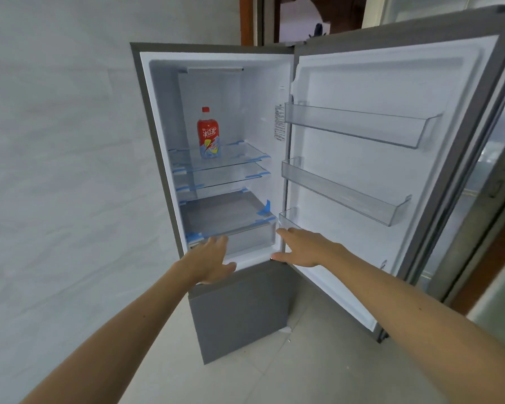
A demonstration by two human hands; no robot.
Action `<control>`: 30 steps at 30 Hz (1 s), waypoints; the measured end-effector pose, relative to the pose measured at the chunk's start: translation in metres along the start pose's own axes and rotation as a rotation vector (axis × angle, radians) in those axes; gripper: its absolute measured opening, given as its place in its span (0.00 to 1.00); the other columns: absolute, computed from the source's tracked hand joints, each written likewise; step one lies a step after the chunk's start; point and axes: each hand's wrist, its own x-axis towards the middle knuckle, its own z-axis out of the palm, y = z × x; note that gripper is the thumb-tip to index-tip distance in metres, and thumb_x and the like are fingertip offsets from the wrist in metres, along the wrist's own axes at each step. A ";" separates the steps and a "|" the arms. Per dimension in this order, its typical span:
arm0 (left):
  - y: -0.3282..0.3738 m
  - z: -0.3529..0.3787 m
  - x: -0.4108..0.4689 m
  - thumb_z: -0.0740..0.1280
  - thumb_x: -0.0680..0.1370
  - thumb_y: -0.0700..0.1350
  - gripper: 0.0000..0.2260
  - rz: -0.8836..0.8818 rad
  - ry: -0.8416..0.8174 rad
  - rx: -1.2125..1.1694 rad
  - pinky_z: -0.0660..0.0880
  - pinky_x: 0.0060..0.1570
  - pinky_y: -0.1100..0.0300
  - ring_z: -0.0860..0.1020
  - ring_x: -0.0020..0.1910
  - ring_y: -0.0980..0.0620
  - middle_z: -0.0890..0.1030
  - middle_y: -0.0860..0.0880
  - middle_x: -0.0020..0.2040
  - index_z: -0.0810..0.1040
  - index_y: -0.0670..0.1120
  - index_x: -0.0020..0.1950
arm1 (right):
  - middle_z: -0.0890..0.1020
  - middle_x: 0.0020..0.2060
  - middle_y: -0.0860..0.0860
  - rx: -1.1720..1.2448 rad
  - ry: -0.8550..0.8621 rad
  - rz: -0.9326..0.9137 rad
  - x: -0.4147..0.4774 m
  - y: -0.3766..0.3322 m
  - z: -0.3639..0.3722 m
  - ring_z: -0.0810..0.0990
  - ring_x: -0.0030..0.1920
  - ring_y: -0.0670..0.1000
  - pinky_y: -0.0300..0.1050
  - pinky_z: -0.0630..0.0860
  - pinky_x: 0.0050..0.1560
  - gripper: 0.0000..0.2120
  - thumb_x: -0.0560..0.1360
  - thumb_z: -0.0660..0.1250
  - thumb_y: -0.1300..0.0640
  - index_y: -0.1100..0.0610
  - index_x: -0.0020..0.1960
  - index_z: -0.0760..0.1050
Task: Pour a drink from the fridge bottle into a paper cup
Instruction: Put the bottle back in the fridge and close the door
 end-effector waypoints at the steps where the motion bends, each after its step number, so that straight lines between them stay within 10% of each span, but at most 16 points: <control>1: 0.002 0.001 0.001 0.59 0.81 0.59 0.33 0.014 0.001 -0.003 0.66 0.72 0.44 0.65 0.75 0.38 0.60 0.40 0.79 0.53 0.44 0.80 | 0.64 0.76 0.56 -0.001 0.001 0.020 -0.004 0.002 0.002 0.69 0.71 0.59 0.55 0.70 0.66 0.35 0.80 0.57 0.36 0.55 0.79 0.53; 30: 0.325 -0.015 0.105 0.58 0.81 0.60 0.32 0.444 0.036 0.088 0.72 0.65 0.45 0.72 0.69 0.38 0.66 0.39 0.75 0.54 0.43 0.79 | 0.63 0.76 0.57 0.020 0.043 0.477 -0.183 0.278 -0.021 0.70 0.70 0.58 0.55 0.71 0.67 0.33 0.82 0.55 0.40 0.53 0.80 0.49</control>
